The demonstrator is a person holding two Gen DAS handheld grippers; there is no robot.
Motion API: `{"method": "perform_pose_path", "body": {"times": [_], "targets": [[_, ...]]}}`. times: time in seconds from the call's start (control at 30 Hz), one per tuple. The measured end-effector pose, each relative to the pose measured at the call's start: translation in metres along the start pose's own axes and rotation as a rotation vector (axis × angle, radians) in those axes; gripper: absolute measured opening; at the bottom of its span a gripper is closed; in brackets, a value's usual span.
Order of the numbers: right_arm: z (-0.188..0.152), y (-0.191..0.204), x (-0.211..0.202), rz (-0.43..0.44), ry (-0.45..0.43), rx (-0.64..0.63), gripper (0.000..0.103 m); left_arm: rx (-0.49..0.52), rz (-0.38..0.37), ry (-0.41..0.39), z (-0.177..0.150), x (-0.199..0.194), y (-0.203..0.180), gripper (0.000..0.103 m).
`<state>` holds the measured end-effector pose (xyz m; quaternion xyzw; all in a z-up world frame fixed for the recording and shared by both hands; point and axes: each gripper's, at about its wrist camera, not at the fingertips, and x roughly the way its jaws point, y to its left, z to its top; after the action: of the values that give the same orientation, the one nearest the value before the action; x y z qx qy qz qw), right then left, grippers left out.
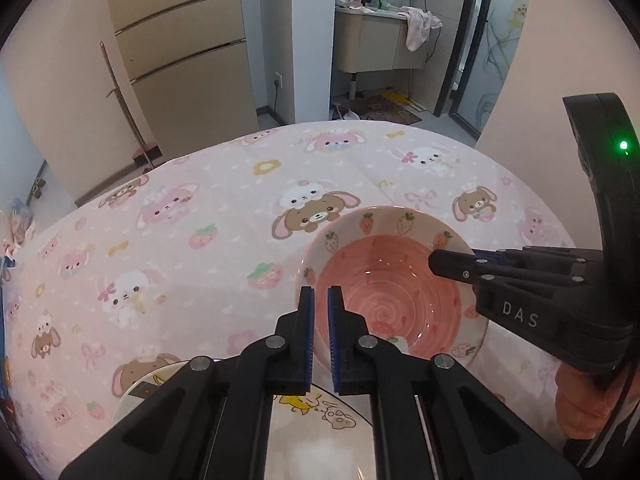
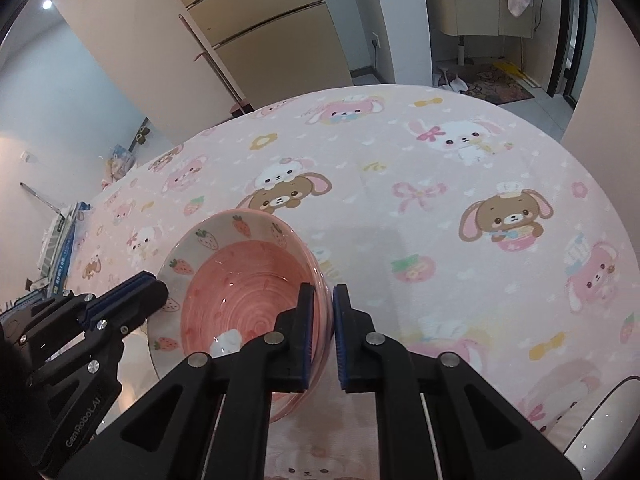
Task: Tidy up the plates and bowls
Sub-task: 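Open both tools and withdraw them from the nested pink bowls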
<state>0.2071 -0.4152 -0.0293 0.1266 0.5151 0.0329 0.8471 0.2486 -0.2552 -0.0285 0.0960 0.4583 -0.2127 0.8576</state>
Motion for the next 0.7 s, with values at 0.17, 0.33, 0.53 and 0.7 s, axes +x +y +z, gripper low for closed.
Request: {"method": "perform_pose_path", "body": {"times": [0.17, 0.33, 0.53, 0.7], "targets": [[0.002, -0.007, -0.006, 0.033, -0.011, 0.026, 0.009, -0.031, -0.01, -0.074, 0.003, -0.016, 0.008, 0.008], [0.004, -0.008, -0.028, 0.03, -0.071, 0.014, 0.009, -0.039, -0.028, -0.142, 0.006, -0.042, 0.007, 0.008], [-0.01, -0.013, -0.089, 0.083, -0.198, 0.008, 0.012, 0.001, -0.026, -0.282, 0.003, -0.086, -0.012, 0.057], [-0.043, -0.028, -0.142, 0.013, -0.262, -0.043, 0.02, 0.029, -0.022, -0.386, -0.004, -0.117, -0.034, 0.083]]}}
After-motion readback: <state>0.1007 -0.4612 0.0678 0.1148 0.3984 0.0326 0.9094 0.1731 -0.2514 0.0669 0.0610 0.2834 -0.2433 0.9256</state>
